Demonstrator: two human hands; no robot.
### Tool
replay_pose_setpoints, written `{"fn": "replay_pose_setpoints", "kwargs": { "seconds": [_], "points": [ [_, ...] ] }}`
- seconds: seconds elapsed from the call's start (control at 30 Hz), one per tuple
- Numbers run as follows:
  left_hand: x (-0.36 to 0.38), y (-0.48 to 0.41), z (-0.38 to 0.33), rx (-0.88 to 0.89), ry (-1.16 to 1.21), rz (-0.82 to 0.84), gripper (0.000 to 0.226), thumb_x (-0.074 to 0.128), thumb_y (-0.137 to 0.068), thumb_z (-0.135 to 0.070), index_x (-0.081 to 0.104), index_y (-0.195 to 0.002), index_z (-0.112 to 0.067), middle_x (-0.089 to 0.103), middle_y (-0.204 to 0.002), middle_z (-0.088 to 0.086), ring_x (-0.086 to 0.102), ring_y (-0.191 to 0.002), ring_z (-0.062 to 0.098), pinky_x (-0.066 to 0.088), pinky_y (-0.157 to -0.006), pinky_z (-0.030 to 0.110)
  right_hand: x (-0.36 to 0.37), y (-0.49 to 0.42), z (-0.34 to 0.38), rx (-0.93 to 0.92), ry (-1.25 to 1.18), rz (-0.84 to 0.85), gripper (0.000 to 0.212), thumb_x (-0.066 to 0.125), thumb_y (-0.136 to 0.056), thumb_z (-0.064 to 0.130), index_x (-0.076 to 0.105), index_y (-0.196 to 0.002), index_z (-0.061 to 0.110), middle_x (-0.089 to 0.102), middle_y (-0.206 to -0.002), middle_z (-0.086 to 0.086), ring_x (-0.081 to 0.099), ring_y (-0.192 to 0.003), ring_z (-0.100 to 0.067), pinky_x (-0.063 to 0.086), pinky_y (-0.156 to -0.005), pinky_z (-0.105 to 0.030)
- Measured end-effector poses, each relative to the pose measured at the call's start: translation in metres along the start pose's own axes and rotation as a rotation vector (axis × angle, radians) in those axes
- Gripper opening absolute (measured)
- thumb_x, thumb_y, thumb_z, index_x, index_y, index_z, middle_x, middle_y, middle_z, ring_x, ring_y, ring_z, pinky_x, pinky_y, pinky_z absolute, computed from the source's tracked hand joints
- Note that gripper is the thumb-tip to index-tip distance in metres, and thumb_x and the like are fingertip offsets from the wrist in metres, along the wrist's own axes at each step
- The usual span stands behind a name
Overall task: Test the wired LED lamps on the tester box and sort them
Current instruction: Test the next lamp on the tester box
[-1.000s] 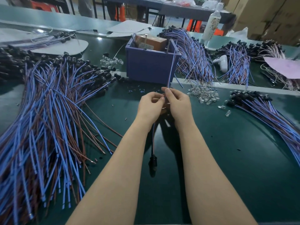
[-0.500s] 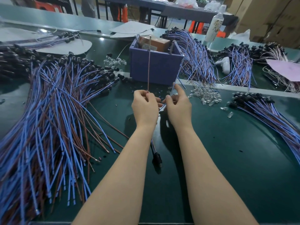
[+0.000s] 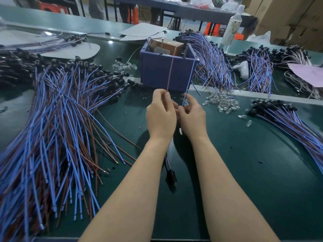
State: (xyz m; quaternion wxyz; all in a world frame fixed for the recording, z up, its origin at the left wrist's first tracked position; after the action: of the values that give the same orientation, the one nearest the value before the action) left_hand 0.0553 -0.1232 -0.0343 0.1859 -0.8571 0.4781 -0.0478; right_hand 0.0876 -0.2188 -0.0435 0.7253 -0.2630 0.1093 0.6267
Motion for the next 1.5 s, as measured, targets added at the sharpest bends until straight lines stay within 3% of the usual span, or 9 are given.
{"fn": "replay_pose_setpoints", "kwargs": {
  "seconds": [0.1,0.23,0.37,0.5,0.63,0.73,1.0,1.5],
  "points": [
    [-0.004,-0.002,-0.005,0.051,0.046,-0.051,0.012,0.039,-0.098,-0.011,0.052,-0.100,-0.009,0.064,-0.075,-0.004,0.065,-0.069,0.019,0.054,-0.072,0.039,0.001,0.001,0.000,0.007,-0.029,0.004,0.046,0.050,-0.089,0.009,0.048,-0.135,0.017,0.069,-0.086,-0.011,0.064,-0.088,-0.028,0.048,-0.089,-0.039],
    [-0.013,-0.008,0.005,-0.078,0.076,-0.156,0.013,0.039,-0.101,-0.020,0.046,-0.091,-0.014,0.061,-0.061,-0.004,0.058,-0.051,0.016,0.054,-0.066,0.040,0.004,0.000,-0.004,0.010,-0.022,0.009,0.047,0.049,-0.091,0.009,0.046,-0.137,0.016,0.069,-0.086,-0.012,0.064,-0.090,-0.028,0.048,-0.091,-0.036],
    [-0.011,-0.007,0.011,-0.147,0.044,-0.091,0.011,0.038,-0.101,-0.019,0.047,-0.097,-0.015,0.062,-0.060,-0.005,0.058,-0.047,0.011,0.054,-0.067,0.034,0.004,0.000,-0.005,-0.003,0.023,0.007,0.048,0.050,-0.092,0.012,0.045,-0.139,0.018,0.068,-0.084,-0.006,0.062,-0.090,-0.021,0.041,-0.080,-0.022],
    [-0.007,-0.006,0.010,-0.132,-0.005,-0.030,0.010,0.040,-0.100,-0.018,0.050,-0.101,-0.019,0.063,-0.061,-0.007,0.063,-0.055,0.011,0.053,-0.069,0.029,0.004,-0.001,-0.005,-0.013,0.048,0.019,0.048,0.050,-0.091,0.012,0.045,-0.139,0.017,0.064,-0.081,-0.002,0.060,-0.090,-0.020,0.037,-0.077,-0.020],
    [-0.004,-0.003,0.007,-0.082,-0.073,0.009,0.011,0.042,-0.099,-0.019,0.052,-0.101,-0.018,0.067,-0.064,-0.002,0.066,-0.062,0.017,0.054,-0.074,0.035,0.005,-0.001,-0.005,-0.017,0.060,0.021,0.047,0.051,-0.091,0.012,0.047,-0.137,0.018,0.062,-0.081,-0.002,0.059,-0.087,-0.019,0.034,-0.071,-0.018],
    [-0.003,-0.003,0.005,-0.050,-0.110,0.029,0.016,0.042,-0.099,-0.019,0.055,-0.107,-0.014,0.070,-0.072,0.005,0.067,-0.068,0.026,0.053,-0.075,0.041,0.005,-0.001,-0.005,-0.012,0.048,0.024,0.046,0.051,-0.090,0.012,0.049,-0.136,0.018,0.063,-0.082,-0.002,0.059,-0.088,-0.019,0.035,-0.072,-0.019],
    [-0.003,-0.002,0.002,0.032,-0.169,0.043,0.018,0.043,-0.098,-0.019,0.054,-0.109,-0.012,0.070,-0.073,0.005,0.066,-0.070,0.030,0.052,-0.074,0.044,0.005,-0.001,-0.005,-0.009,0.036,0.025,0.046,0.052,-0.090,0.013,0.049,-0.136,0.018,0.064,-0.081,-0.003,0.060,-0.086,-0.019,0.037,-0.073,-0.021],
    [-0.001,-0.001,0.002,0.029,-0.170,0.013,0.015,0.041,-0.098,-0.020,0.047,-0.108,-0.011,0.070,-0.076,0.009,0.066,-0.070,0.034,0.052,-0.073,0.045,0.005,-0.002,-0.005,-0.013,0.049,0.024,0.045,0.052,-0.091,0.014,0.050,-0.135,0.019,0.061,-0.082,-0.003,0.057,-0.085,-0.018,0.039,-0.075,-0.023]
  ]
}}
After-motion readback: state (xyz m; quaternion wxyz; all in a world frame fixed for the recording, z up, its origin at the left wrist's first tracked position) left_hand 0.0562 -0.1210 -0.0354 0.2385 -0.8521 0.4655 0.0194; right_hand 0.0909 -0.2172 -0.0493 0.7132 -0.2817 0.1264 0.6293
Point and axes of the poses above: each hand's wrist, its own y-axis away from the middle knuckle, its own x-axis out of the palm, z = x × y, the point moved 3 cm from there along -y, towards the middle knuckle
